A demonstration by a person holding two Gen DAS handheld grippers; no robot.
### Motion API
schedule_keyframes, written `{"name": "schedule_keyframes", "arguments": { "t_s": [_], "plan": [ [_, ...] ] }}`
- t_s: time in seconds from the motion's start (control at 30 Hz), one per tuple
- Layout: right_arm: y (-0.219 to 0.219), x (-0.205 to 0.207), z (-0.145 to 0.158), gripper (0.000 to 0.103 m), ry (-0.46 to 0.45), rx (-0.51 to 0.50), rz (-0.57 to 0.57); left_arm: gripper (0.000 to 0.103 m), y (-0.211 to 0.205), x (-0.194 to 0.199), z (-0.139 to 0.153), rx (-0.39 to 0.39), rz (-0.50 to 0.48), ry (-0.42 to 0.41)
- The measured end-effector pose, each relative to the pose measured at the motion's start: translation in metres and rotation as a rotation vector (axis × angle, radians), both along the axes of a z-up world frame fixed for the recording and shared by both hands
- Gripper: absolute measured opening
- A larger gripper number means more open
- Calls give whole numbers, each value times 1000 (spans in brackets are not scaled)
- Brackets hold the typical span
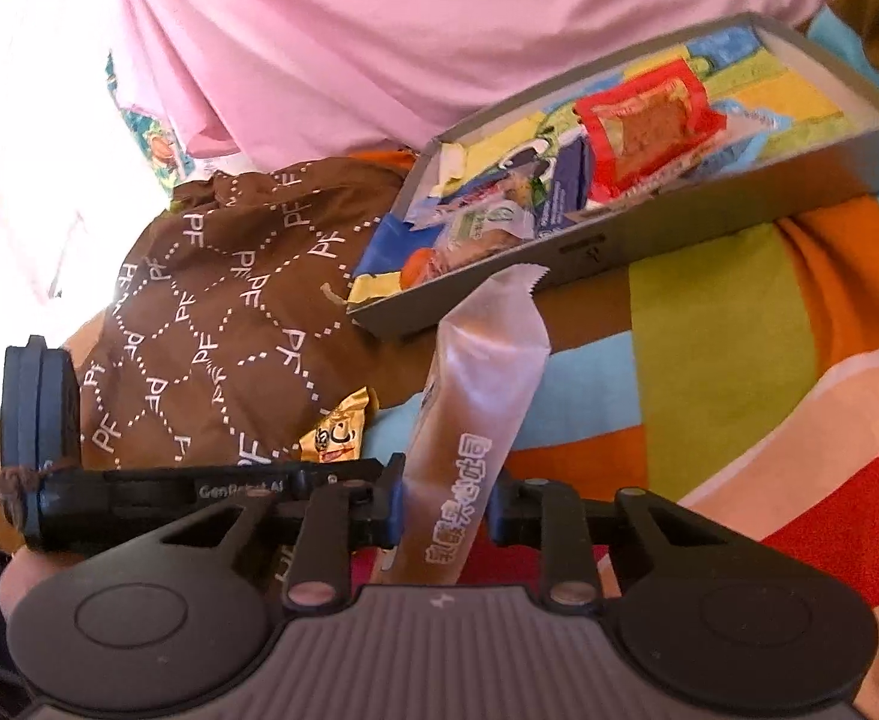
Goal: Organize snacks
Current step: 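Close left tool on the gold duck-neck packet while right tool grasps the white toast packet, then carry the gold packet with left tool while right tool carries the toast packet into the tray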
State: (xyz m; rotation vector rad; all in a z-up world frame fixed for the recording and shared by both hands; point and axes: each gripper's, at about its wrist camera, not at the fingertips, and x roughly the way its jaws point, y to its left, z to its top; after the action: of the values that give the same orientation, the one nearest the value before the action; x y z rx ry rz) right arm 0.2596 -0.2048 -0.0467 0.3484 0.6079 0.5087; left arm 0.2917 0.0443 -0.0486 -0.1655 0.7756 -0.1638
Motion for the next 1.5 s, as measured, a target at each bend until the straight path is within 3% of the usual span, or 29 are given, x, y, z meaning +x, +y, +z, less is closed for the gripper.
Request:
{"name": "schedule_keyframes", "arguments": {
  "t_s": [0.23, 0.4, 0.7, 0.97, 1.27, 1.5],
  "plan": [
    [-6, -25, 13, 25, -79, -93, -10, 48, -8, -8, 1, 25, -38, -18],
    [-3, -27, 15, 25, -93, -132, -3, 55, -14, 2, -3, 38, -40, -7],
    [4, -33, 25, 23, -148, -177, -7, 35, -15, -3, 6, 48, -32, -29],
    [6, -37, 31, 23, -185, -194, -16, 32, -14, -8, 13, 21, -31, -56],
    [3, -41, 35, 22, -215, -185, -40, 32, -17, -18, 30, -3, -20, -159],
    [-2, -36, 63, 22, -297, -160, -56, 32, -17, -6, 66, -50, 4, -251]
  ]
}}
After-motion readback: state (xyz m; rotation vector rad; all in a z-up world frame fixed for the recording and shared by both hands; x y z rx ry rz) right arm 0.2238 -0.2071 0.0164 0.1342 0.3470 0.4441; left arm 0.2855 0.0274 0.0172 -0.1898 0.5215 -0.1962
